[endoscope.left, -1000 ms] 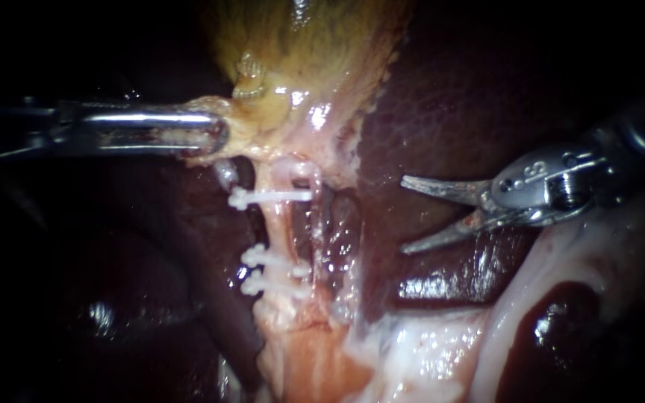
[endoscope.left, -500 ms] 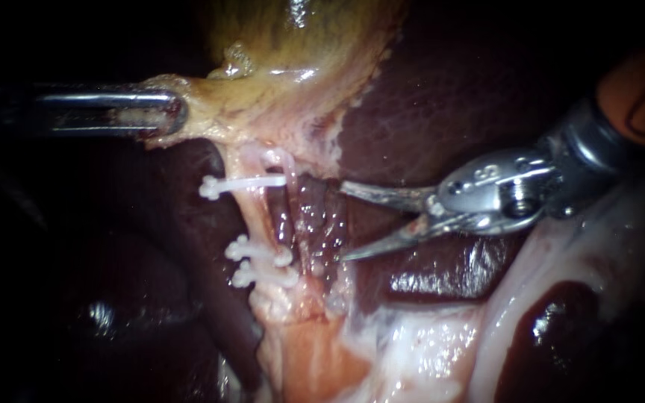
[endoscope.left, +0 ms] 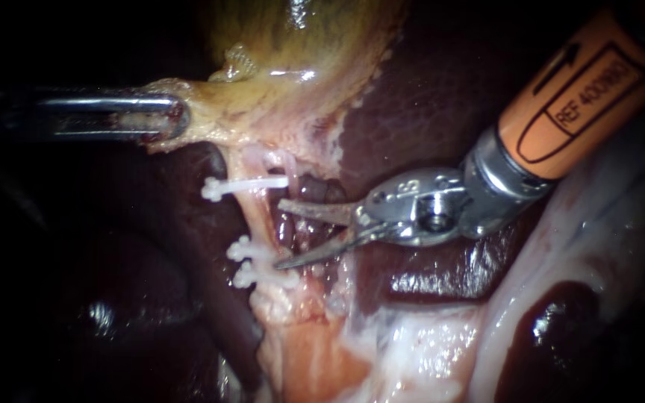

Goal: Go to the cutting position left tube

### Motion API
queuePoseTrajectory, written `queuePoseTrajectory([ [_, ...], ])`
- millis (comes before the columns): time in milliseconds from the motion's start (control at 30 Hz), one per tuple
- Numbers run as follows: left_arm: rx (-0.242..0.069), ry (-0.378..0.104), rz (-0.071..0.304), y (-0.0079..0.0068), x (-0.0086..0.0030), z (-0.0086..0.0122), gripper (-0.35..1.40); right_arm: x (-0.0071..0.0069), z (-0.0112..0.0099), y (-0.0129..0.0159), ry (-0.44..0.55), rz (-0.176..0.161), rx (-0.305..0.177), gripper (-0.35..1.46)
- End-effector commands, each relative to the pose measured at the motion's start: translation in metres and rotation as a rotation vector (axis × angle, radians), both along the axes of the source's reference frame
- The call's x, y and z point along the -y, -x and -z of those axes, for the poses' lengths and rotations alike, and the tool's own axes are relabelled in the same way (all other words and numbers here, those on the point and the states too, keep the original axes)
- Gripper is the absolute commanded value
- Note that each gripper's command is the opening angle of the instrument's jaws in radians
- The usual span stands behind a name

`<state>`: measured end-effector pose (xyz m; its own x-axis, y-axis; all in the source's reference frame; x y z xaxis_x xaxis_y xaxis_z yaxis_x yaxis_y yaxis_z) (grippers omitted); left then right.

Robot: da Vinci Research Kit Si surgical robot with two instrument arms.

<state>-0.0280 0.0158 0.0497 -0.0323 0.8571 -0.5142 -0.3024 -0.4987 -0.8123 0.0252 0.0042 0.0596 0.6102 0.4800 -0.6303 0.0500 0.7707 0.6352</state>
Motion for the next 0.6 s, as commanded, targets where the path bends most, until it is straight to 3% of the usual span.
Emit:
queuePoseTrajectory([
  [33,-0.001,0.000,0.000,0.0000,0.0000,0.0000,-0.35,0.0000,-0.0004,-0.0002,-0.002,0.002,0.001,1.38],
  [267,-0.001,0.000,0.001,0.0001,0.0001,0.0000,-0.35,-0.0005,-0.0021,-0.0024,-0.028,-0.023,-0.009,1.38],
  [400,-0.002,0.001,0.001,0.0003,0.0001,-0.0001,-0.35,-0.0008,-0.0023,-0.0043,-0.073,-0.047,-0.050,1.38],
  [600,-0.002,0.001,0.002,0.0004,0.0001,-0.0001,-0.35,-0.0009,-0.0018,-0.0068,-0.137,-0.053,-0.107,1.38],
])
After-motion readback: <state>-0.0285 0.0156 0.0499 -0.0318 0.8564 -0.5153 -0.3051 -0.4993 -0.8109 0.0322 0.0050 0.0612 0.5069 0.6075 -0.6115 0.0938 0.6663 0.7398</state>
